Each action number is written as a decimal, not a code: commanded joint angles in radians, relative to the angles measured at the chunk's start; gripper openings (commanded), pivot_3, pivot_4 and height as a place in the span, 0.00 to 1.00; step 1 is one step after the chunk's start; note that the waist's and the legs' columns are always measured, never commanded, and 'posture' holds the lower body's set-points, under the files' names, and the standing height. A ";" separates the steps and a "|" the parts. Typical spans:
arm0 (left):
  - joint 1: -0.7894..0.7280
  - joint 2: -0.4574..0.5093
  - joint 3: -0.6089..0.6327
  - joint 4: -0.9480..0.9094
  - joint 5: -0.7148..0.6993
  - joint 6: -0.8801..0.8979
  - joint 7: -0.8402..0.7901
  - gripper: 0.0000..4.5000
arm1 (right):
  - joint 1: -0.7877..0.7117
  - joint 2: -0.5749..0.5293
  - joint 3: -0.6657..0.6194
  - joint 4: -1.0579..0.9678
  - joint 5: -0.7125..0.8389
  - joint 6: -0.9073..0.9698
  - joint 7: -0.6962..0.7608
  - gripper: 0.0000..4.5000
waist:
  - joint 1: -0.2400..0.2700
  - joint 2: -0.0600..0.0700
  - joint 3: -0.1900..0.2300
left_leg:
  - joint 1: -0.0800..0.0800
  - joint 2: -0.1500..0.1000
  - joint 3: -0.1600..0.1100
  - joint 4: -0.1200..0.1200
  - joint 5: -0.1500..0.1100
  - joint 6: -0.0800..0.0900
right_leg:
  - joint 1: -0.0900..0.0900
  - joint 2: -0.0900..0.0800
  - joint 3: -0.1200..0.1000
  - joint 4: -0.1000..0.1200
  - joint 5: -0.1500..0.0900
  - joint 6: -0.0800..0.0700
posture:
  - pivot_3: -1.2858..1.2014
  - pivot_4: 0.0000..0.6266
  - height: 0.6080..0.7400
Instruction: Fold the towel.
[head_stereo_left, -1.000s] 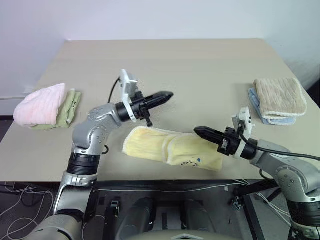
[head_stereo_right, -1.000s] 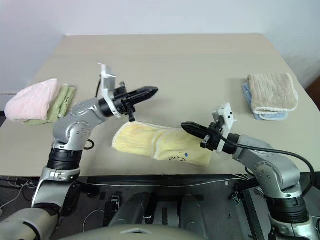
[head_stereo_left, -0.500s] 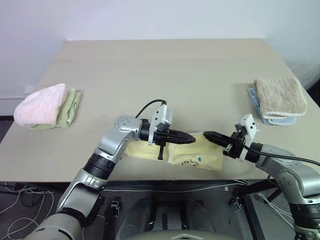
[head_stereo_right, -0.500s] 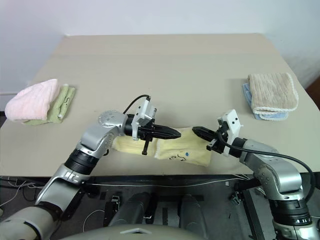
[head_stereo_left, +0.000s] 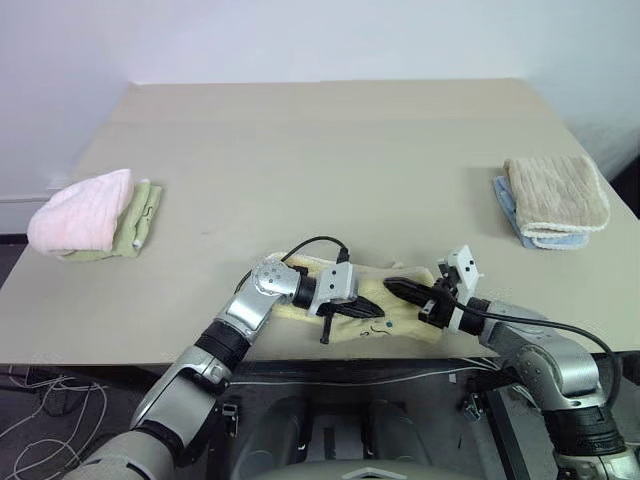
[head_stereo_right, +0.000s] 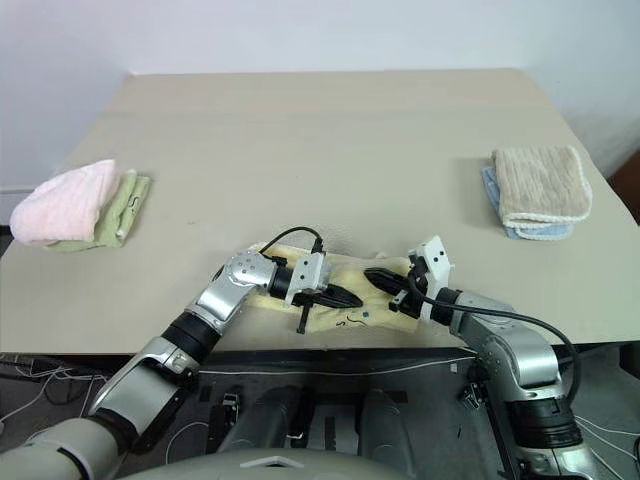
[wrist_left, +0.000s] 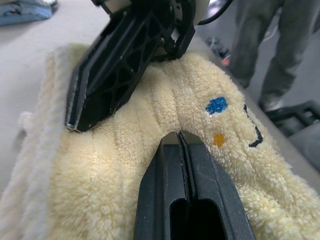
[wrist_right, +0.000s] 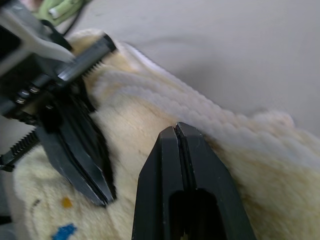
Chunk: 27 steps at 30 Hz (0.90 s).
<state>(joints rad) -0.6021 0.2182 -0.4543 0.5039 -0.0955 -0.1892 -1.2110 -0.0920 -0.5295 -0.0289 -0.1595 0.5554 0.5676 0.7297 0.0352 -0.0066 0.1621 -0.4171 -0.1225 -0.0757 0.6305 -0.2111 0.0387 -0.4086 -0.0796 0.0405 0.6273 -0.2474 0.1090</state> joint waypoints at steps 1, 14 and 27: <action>-0.002 -0.007 0.045 0.036 0.000 0.026 0.039 0.01 | -0.023 0.004 0.006 0.056 -0.081 -0.092 -0.008 0.00 | -0.002 0.000 0.000 | 0.002 0.000 0.000 0.000 0.000 0.000 | 0.002 0.000 0.000 -0.001 0.000 0.000 | 0.52 0.24 1.00; -0.053 0.036 0.345 -0.185 -0.288 0.383 0.084 0.13 | -0.050 -0.026 -0.010 -0.036 0.007 -0.021 0.086 0.00 | -0.024 0.000 0.001 | 0.000 0.000 -0.002 0.000 0.000 0.000 | -0.001 0.001 -0.002 0.001 0.001 0.005 | 0.52 0.24 1.00; -0.004 0.316 0.714 -0.456 -0.427 1.009 0.542 1.00 | -0.262 -0.085 0.038 -0.091 0.030 0.044 0.182 0.66 | -0.030 -0.002 0.001 | -0.008 -0.001 -0.002 -0.001 0.000 0.000 | -0.014 0.001 -0.001 0.003 0.002 0.005 | 0.52 0.24 1.00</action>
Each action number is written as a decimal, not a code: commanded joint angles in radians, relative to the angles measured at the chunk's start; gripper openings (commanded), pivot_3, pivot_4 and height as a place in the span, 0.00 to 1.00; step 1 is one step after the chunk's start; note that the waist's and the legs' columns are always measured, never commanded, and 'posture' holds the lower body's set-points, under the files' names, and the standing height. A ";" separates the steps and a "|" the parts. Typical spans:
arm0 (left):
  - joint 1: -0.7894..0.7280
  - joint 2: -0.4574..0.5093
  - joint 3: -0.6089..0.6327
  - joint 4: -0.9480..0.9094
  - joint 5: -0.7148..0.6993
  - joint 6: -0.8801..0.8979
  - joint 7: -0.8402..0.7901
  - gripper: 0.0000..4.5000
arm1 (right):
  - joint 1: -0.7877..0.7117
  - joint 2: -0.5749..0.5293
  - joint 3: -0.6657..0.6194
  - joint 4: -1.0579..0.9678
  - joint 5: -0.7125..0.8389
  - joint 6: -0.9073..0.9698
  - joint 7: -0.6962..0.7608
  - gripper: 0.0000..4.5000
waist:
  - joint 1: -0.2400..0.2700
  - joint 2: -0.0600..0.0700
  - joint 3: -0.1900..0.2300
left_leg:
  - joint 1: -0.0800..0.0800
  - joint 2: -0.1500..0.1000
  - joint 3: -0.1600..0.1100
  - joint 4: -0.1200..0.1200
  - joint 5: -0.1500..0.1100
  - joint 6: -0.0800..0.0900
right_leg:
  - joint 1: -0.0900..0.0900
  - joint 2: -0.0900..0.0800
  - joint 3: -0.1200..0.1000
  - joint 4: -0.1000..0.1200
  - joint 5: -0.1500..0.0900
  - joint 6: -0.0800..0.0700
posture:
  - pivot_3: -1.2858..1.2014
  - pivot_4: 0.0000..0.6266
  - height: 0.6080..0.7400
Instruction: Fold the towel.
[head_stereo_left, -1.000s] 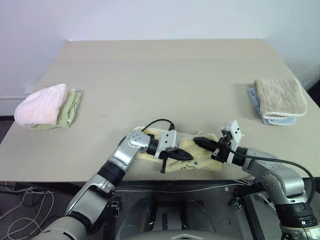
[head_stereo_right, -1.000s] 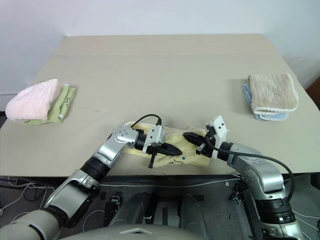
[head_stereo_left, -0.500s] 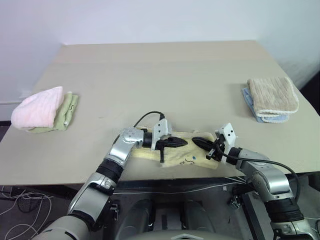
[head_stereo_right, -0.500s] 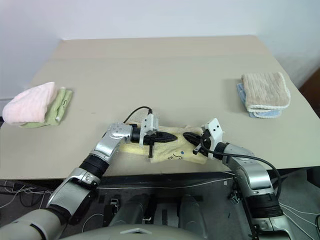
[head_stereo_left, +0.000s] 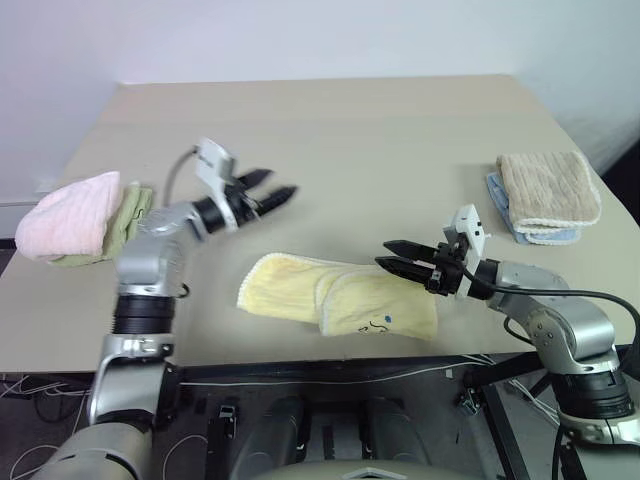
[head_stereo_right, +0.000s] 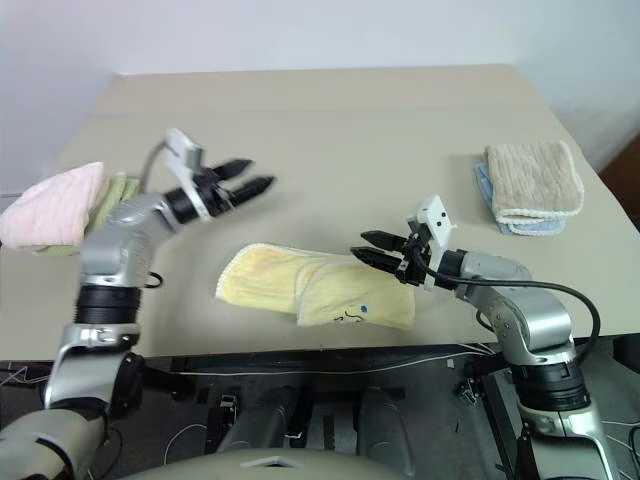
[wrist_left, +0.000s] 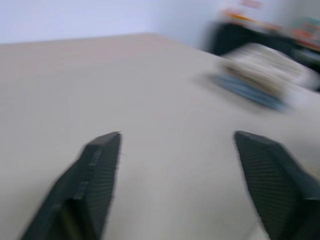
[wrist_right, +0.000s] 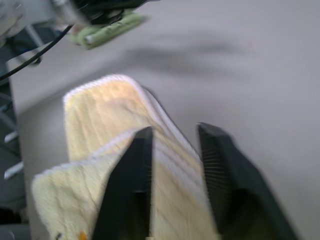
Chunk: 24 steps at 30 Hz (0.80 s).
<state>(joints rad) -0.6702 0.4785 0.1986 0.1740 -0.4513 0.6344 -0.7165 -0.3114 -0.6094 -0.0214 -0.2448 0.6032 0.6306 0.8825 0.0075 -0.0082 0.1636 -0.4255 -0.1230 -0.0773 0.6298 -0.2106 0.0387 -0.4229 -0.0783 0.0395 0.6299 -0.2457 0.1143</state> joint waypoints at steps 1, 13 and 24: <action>0.098 0.071 0.102 -0.177 -0.114 0.270 0.075 1.00 | -0.054 -0.004 0.045 0.007 -0.029 -0.026 0.038 0.74 | -0.004 0.000 0.000 | 0.000 0.000 0.000 -0.001 0.000 0.000 | 0.000 0.000 0.000 0.000 0.000 0.000 | 0.52 0.24 1.00; 0.332 -0.033 0.511 -0.495 -0.647 0.980 0.481 1.00 | -0.142 0.051 0.113 0.121 -0.104 -0.096 0.082 0.99 | 0.002 -0.003 0.002 | 0.003 0.000 -0.001 0.001 0.000 -0.002 | 0.002 0.000 -0.001 0.001 0.000 0.000 | 0.52 0.24 1.00; 0.537 0.132 0.345 -0.335 -1.307 0.842 1.001 1.00 | -0.147 0.061 0.128 0.134 -0.168 -0.148 0.084 0.99 | 0.003 -0.003 0.002 | 0.003 0.000 -0.001 -0.001 0.001 -0.003 | 0.001 0.000 0.000 0.002 0.000 -0.001 | 0.52 0.24 1.00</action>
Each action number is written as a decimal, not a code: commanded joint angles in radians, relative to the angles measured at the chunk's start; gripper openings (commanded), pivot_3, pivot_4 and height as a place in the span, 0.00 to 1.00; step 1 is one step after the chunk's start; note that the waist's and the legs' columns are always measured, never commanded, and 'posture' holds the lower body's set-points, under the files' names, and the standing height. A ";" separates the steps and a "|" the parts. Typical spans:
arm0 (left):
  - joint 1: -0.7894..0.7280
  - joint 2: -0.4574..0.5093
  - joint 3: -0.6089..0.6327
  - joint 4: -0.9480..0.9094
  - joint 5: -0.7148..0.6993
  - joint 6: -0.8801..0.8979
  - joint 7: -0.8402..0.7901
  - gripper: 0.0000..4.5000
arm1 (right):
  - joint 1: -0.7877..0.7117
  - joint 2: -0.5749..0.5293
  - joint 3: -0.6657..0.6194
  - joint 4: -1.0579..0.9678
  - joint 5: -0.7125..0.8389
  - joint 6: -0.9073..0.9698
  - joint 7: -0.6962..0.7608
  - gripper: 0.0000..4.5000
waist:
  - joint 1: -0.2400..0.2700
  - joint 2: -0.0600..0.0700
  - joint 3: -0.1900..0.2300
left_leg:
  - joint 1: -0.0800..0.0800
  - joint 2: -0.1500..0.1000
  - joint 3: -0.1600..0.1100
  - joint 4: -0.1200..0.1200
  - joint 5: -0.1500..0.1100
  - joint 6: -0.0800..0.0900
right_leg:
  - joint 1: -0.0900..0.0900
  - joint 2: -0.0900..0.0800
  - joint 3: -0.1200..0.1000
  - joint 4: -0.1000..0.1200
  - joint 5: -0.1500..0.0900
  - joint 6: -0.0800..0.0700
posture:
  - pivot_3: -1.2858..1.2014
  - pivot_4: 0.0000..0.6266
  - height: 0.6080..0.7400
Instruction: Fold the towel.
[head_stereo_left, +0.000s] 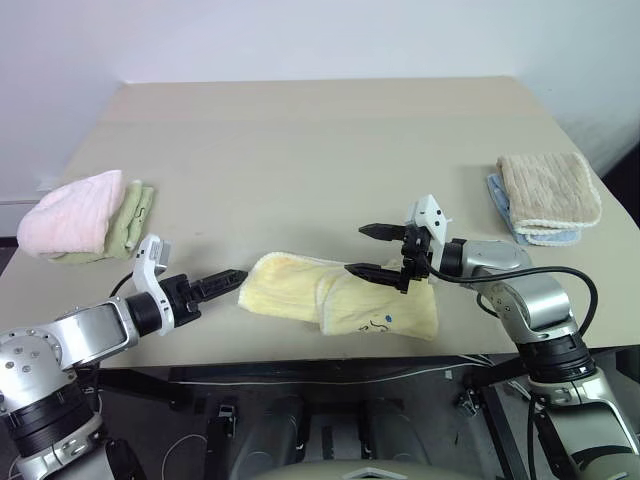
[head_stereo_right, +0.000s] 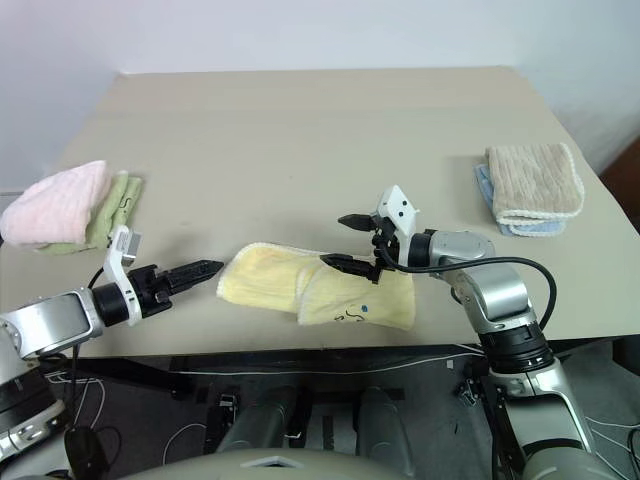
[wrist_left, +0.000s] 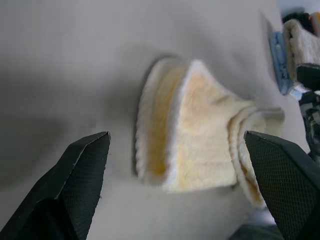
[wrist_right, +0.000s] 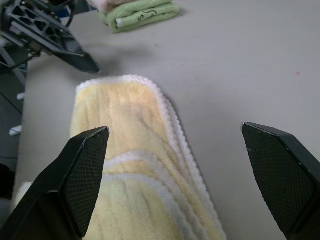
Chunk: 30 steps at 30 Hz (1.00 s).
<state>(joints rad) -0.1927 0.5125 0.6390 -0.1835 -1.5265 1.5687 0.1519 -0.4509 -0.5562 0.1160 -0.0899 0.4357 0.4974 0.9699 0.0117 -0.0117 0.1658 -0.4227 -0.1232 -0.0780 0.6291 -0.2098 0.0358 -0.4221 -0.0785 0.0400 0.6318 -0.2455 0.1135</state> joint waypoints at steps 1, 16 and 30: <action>0.093 0.142 -0.140 0.021 -0.314 -0.147 0.181 1.00 | -0.003 0.008 -0.015 -0.027 0.001 -0.014 -0.007 0.99 | -0.002 0.000 0.000 | 0.000 0.000 0.000 -0.001 0.000 0.000 | -0.001 0.000 0.001 0.000 0.000 0.000 | 0.52 0.24 1.00; 0.146 0.241 -0.423 0.137 -0.442 -0.382 0.178 1.00 | 0.064 0.016 -0.032 -0.064 -0.025 -0.031 -0.081 0.99 | 0.020 0.013 -0.006 | 0.004 -0.001 0.001 -0.002 0.000 0.000 | 0.003 -0.002 0.001 -0.001 -0.004 -0.008 | 0.52 0.24 1.00; 0.074 0.168 -0.488 0.209 -0.390 -0.375 0.009 1.00 | 0.089 0.004 -0.038 -0.088 -0.034 -0.024 -0.109 0.99 | 0.042 0.015 -0.006 | 0.011 -0.001 0.002 -0.007 -0.001 0.001 | 0.017 -0.011 -0.006 -0.008 -0.006 -0.010 | 0.52 0.24 1.00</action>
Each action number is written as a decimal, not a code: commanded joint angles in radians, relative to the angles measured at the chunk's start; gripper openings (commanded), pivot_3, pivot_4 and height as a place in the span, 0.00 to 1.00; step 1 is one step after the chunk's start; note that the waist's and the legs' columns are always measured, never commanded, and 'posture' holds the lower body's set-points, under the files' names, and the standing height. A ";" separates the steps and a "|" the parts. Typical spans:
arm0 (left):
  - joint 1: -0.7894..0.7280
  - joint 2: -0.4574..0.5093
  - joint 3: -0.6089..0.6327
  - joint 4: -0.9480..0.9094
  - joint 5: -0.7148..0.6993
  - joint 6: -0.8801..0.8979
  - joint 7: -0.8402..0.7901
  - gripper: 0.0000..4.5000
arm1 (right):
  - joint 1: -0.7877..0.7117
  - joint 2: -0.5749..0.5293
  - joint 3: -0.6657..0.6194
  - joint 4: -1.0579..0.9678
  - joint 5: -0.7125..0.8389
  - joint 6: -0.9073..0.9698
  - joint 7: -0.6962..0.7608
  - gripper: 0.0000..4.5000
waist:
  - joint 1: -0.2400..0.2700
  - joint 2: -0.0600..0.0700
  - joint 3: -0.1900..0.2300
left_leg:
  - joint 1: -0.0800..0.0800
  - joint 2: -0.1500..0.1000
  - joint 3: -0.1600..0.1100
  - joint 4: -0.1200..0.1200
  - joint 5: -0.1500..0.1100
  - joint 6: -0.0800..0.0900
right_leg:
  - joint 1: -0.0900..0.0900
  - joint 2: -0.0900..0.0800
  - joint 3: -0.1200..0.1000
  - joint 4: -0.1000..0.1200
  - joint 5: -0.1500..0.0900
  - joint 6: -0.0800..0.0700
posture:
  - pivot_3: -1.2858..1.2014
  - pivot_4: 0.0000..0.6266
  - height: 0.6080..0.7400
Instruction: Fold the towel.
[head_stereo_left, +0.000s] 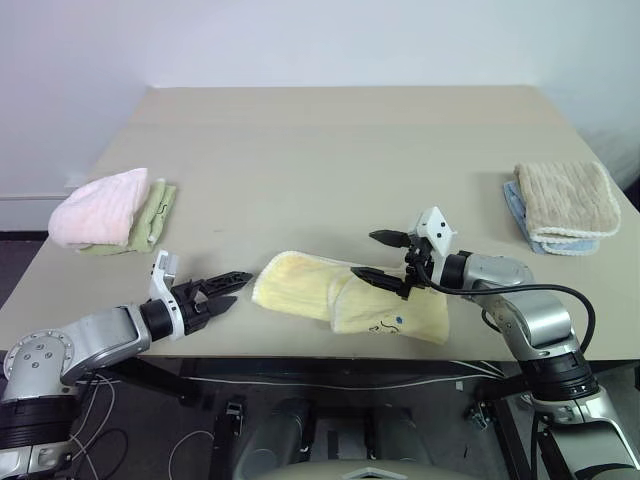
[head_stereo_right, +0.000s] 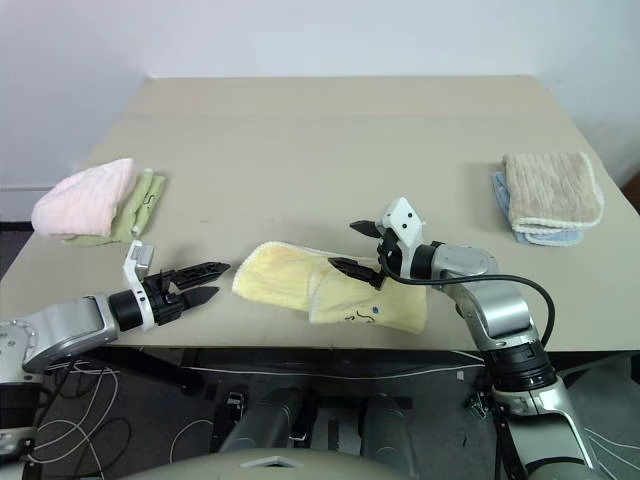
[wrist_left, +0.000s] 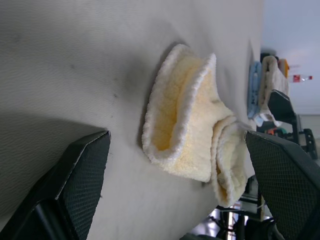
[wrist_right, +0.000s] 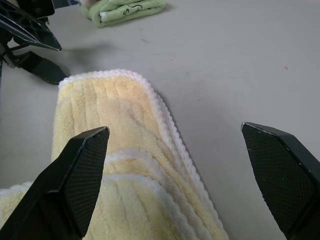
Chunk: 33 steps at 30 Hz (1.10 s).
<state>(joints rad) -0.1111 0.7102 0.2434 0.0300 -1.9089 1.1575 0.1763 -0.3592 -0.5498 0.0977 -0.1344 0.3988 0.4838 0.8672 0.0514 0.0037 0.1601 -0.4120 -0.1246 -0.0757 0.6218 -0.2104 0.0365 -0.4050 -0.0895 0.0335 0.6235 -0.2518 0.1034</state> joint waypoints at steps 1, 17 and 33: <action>-0.011 -0.033 -0.092 -0.007 -0.021 0.033 -0.015 1.00 | -0.002 -0.003 -0.020 -0.043 0.001 -0.010 -0.007 0.99 | 0.004 0.000 0.000 | 0.000 0.000 0.000 -0.001 0.000 0.000 | 0.000 0.000 -0.001 -0.001 0.000 0.000 | 0.52 0.24 1.00; -0.088 -0.107 -0.162 -0.050 -0.063 0.012 0.092 1.00 | 0.010 0.006 -0.009 -0.040 -0.029 -0.031 -0.029 0.99 | 0.015 0.000 0.000 | -0.004 0.000 -0.002 -0.007 0.000 0.000 | -0.003 0.001 -0.003 -0.009 0.000 0.000 | 0.52 0.24 1.00; -0.120 -0.234 -0.089 -0.130 -0.063 -0.035 0.275 0.41 | 0.035 -0.001 -0.018 -0.051 -0.040 -0.035 -0.042 1.00 | 0.001 -0.005 0.003 | -0.005 0.001 -0.004 -0.008 0.001 -0.001 | -0.006 0.003 -0.005 -0.009 0.000 0.001 | 0.52 0.24 1.00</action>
<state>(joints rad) -0.2214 0.4715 0.1192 -0.0721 -1.9548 1.1235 0.4516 -0.3216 -0.5468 0.0991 -0.1434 0.3609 0.4727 0.8283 0.0521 -0.0011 0.1628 -0.4173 -0.1232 -0.0801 0.6135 -0.2095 0.0354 -0.4112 -0.0863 0.0286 0.6150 -0.2522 0.1040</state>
